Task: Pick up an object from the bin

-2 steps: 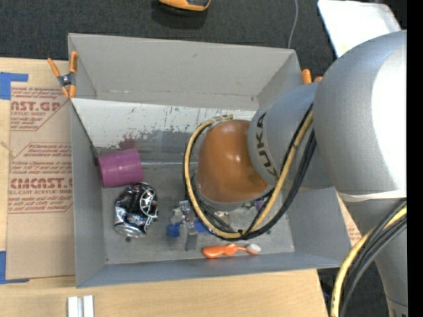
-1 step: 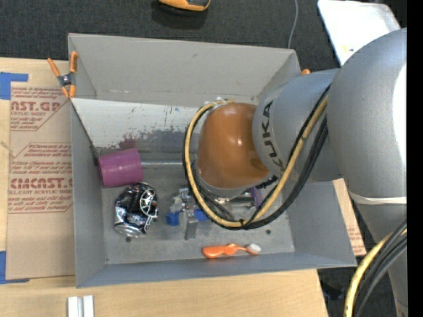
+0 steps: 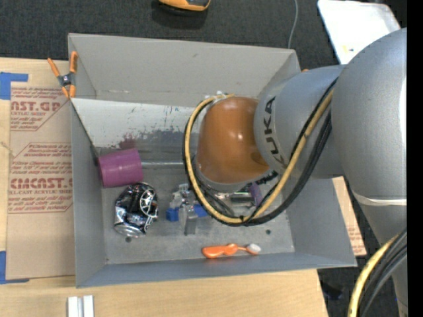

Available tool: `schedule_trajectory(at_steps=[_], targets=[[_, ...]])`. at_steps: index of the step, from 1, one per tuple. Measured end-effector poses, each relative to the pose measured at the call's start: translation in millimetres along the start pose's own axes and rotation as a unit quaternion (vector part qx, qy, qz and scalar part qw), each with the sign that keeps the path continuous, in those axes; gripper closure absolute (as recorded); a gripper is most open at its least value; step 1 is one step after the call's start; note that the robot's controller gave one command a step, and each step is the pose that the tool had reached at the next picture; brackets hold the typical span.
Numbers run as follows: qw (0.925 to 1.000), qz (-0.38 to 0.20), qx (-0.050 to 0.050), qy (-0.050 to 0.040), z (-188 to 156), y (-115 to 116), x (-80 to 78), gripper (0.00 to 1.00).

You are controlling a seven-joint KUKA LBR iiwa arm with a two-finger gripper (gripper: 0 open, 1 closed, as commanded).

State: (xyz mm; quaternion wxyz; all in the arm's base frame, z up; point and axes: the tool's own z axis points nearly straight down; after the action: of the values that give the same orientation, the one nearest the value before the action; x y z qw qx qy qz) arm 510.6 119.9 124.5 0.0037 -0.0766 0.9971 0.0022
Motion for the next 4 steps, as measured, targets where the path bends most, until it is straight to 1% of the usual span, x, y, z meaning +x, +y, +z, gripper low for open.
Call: schedule_trajectory(at_steps=[1, 2, 3, 4], targets=[[1.0000, 0.000, 0.000, -0.0013, 4, 1, -1.5, 1.00], [0.9997, -0.024, 0.000, 0.0006, 32, 35, -3.6, 1.00], [0.9999, -0.013, 0.000, -0.0007, 29, 37, -19.6, 1.00], [0.9995, -0.031, 0.000, 0.0006, 44, 38, -17.5, 1.00]])
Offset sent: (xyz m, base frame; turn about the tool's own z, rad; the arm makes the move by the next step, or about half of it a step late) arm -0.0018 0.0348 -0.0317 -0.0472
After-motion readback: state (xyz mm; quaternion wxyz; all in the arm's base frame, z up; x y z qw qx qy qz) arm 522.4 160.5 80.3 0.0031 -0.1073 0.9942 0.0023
